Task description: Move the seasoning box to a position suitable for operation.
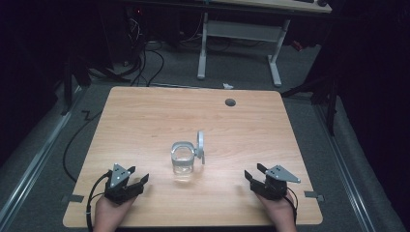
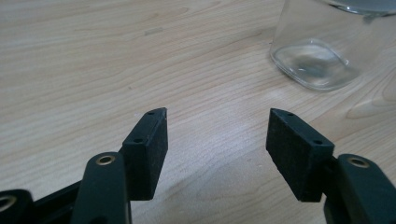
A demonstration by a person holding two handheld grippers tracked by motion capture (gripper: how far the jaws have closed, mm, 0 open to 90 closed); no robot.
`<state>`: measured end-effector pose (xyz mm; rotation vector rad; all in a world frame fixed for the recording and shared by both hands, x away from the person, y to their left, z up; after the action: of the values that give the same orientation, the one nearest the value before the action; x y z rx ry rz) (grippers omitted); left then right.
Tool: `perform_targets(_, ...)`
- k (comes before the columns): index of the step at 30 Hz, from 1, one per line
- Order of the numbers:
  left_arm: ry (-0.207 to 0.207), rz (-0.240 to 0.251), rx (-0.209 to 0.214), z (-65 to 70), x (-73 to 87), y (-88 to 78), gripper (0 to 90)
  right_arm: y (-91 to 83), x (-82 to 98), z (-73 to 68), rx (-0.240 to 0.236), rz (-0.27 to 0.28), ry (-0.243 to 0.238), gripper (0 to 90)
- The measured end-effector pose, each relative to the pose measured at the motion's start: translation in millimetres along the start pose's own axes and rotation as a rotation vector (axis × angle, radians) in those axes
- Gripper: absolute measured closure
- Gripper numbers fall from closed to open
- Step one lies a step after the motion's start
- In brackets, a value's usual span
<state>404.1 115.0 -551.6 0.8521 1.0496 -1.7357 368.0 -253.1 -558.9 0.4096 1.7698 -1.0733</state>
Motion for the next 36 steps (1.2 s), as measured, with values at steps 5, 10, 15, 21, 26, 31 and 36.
perform_targets(5,0.004,-0.005,-0.014,-1.4,0.1,2.2,42.6,5.4,11.0,5.8,0.023,-0.033,0.001,43.2)
perform_targets(10,0.049,0.046,-0.037,-2.3,0.4,1.5,43.5,3.4,9.1,6.9,0.034,-0.024,0.014,47.7)
perform_targets(15,0.024,0.046,-0.024,0.1,-0.8,-0.1,43.2,0.8,8.0,8.1,0.049,-0.015,0.019,51.5)
perform_targets(21,0.030,0.041,-0.009,4.3,0.5,-0.8,44.8,3.2,7.2,6.6,0.047,-0.018,0.012,52.8)
perform_targets(26,0.023,0.028,-0.001,9.1,2.3,0.4,43.9,5.2,8.5,3.6,0.024,-0.026,0.004,54.5)
perform_targets(31,0.005,0.002,0.016,18.5,2.8,1.9,44.9,4.2,7.5,3.1,0.017,-0.019,-0.003,54.4)
perform_targets(36,0.023,0.000,0.028,29.5,3.2,4.7,46.8,3.5,7.1,3.0,0.014,-0.014,-0.002,54.1)
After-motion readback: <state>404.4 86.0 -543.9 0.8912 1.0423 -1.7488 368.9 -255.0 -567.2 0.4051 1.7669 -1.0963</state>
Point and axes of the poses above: each handheld gripper's, and its own axes: y roughly forward along the jaws, x roughly out of its underside, z roughly to its right, the point moved 9 cm from there along y, roughly forward along the jaws, and after that the axes turned 13 degrees about -x, right-handed, at the moved point
